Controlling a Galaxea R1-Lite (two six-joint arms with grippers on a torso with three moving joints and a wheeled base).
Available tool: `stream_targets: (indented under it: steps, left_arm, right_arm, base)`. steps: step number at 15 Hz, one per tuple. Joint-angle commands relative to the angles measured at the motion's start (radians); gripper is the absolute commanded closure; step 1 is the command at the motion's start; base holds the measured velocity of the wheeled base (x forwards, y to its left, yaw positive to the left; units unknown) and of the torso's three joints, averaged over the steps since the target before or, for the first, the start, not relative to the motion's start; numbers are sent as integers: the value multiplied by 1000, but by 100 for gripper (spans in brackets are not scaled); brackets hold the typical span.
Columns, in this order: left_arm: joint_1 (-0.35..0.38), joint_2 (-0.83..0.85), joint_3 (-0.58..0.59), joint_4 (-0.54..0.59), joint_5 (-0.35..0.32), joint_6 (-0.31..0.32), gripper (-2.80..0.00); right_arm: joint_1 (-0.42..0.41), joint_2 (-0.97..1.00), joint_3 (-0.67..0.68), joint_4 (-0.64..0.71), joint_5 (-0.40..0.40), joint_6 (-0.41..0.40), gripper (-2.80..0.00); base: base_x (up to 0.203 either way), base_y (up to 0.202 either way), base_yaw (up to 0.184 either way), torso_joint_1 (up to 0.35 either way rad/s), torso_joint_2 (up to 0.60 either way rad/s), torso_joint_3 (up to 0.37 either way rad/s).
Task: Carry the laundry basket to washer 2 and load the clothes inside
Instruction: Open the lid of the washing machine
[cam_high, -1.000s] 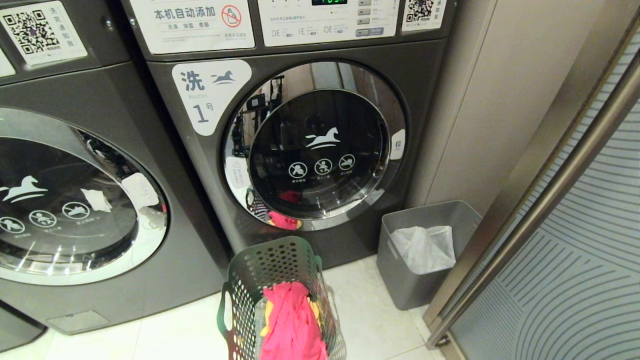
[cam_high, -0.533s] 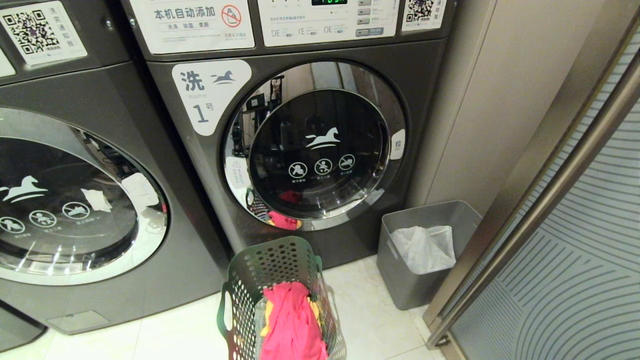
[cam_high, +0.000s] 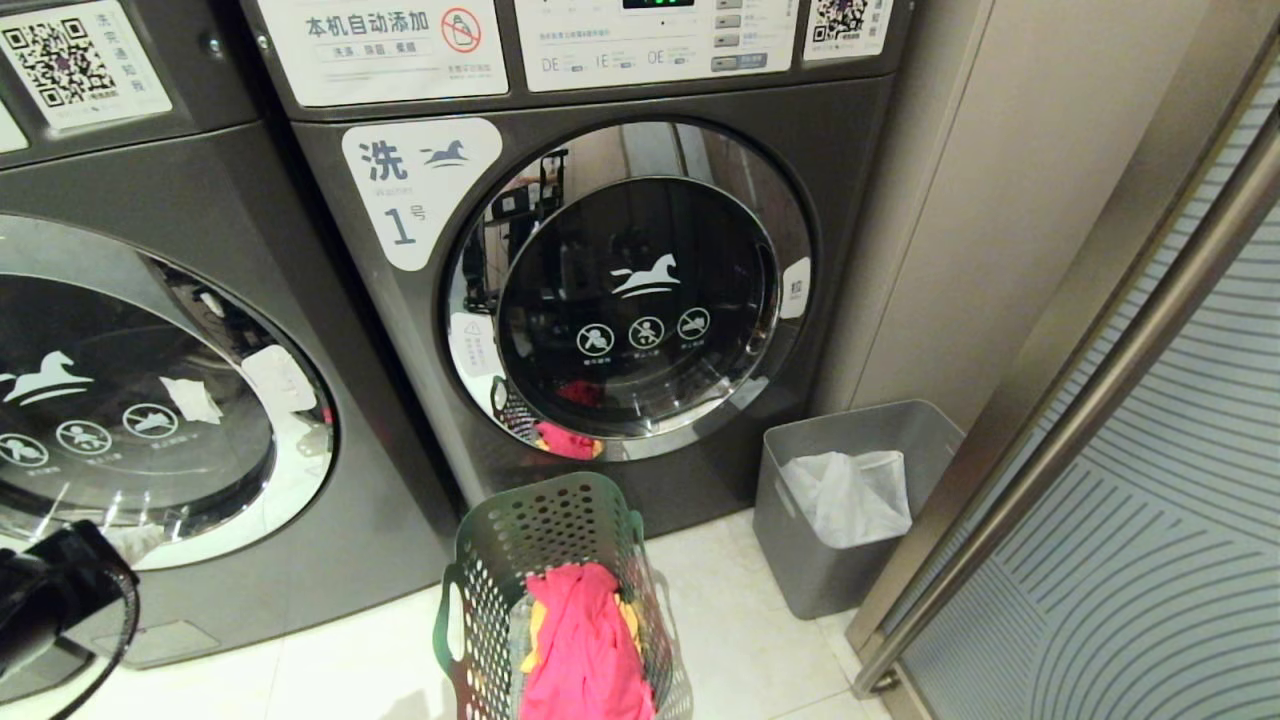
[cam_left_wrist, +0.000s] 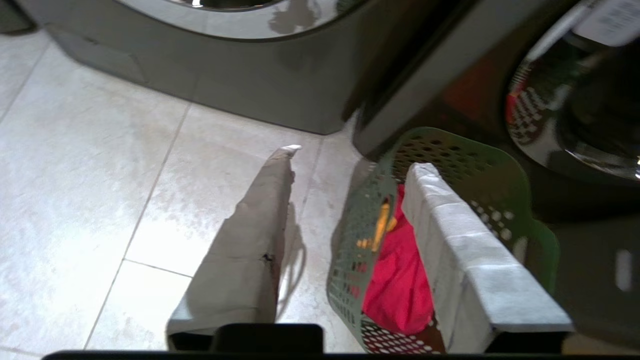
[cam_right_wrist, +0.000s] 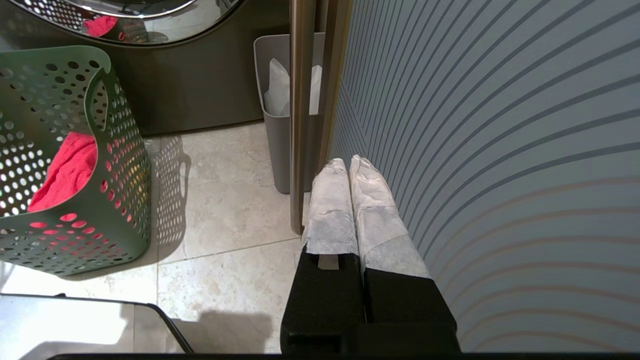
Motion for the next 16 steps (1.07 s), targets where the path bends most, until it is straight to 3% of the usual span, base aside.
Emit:
stream_targets:
  steps: [1, 4, 13, 16]
  left_arm:
    - [96, 172, -42, -28, 1, 8, -280]
    - [147, 235, -119, -36, 14, 57, -280]
    - [144, 262, -81, -51, -62, 67, -280]
    - [146, 340, -89, -237, -124, 96, -280]
  right_arm:
    - [0, 0, 0, 1, 1, -2, 0]
    - [-1, 0, 0, 1, 1, -1, 0]
    - [-1, 0, 0, 1, 1, -1, 0]
    - [0, 0, 0, 1, 1, -1, 0]
  base:
    - [0, 0, 0, 0, 0, 0]
    - [0, 0, 0, 0, 0, 0]
    - [0, 0, 0, 0, 0, 0]
    - [0, 0, 0, 0, 0, 0]
